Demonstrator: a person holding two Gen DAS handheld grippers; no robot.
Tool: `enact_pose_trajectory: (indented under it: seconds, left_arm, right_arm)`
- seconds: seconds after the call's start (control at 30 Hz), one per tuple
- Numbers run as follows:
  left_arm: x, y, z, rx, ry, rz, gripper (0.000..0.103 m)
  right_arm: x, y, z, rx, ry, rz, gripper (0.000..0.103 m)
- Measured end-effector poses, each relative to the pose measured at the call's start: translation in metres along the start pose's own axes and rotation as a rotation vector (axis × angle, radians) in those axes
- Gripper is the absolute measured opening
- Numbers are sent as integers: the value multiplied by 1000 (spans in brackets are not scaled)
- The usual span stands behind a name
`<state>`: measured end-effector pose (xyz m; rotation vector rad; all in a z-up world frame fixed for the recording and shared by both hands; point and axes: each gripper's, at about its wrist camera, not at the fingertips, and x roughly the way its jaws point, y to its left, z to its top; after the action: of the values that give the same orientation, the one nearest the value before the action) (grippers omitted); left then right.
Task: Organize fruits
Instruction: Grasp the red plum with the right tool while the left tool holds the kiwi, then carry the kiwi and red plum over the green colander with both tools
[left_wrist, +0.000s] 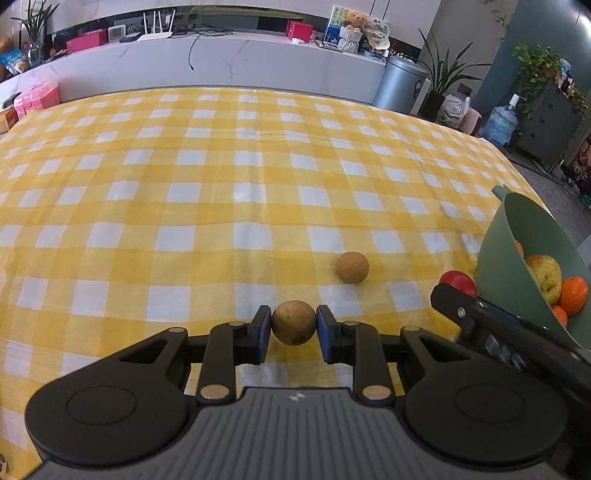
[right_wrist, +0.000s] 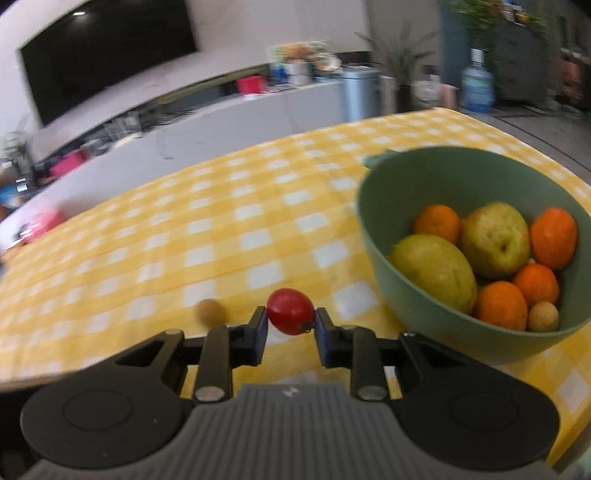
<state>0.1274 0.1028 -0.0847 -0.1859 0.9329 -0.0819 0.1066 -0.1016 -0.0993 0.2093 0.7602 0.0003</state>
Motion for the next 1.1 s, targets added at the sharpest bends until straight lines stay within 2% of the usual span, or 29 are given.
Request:
enact_pose_trajectory:
  seconds: [0.2,0.5,0.67,0.83,0.97,1.1]
  left_arm:
    - [-9,-5,-5,-3,-23,-7,29]
    - [-26,-22,-6,0,-53,-67,29]
    - [-33,-44,0,-10,-72,-148,29]
    - [-40,-82,8,56,-88,-188,29]
    - [-45,-115,14,114,-91,-214,29]
    - [-43,-150,16,181,-78,-225,29]
  right_arm:
    - [-31,-7,2,-144,-13,147,23]
    - [-88,-55,18,-275,-111,269,23]
    - [-108,-102,34,-317,-112,246,23]
    - [-123,-143,46,-365,-128,182,23]
    - [-118,-163,50,-373,-128,149,23]
    - [-107,-169,53,-330,-87,166,24]
